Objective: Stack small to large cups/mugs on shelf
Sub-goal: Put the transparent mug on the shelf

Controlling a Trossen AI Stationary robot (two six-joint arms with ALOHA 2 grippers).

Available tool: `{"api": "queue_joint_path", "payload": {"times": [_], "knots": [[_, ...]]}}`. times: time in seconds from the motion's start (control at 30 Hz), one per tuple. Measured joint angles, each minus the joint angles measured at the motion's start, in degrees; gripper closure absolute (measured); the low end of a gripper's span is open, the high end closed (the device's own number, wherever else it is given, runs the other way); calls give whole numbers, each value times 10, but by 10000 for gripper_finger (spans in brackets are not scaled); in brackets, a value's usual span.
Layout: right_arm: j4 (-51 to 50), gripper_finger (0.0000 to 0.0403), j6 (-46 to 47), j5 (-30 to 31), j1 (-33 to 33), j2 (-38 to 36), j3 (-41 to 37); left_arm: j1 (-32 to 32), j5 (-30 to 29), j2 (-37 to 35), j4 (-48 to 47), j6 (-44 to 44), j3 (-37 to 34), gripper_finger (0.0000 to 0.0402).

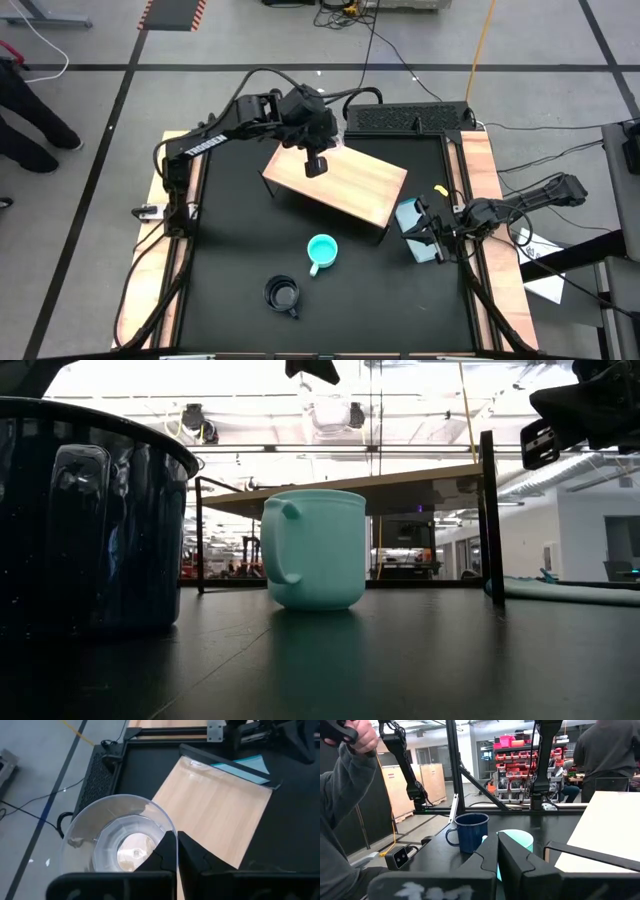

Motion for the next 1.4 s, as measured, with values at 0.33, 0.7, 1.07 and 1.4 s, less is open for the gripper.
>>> {"api": "queue_joint_path", "payload": {"times": [0.33,0.7,1.07,1.4], "knots": [[-6,403,8,0,0,0,0,23,-20,-32,-42,10,-1,401],[-2,403,6,0,0,0,0,23,-54,-129,-28,-10,-102,401],[16,403,7,0,0,0,0,44,-38,-226,46,-85,-280,401],[37,403,8,0,0,0,0,45,-22,-222,48,-145,-326,401]]}}
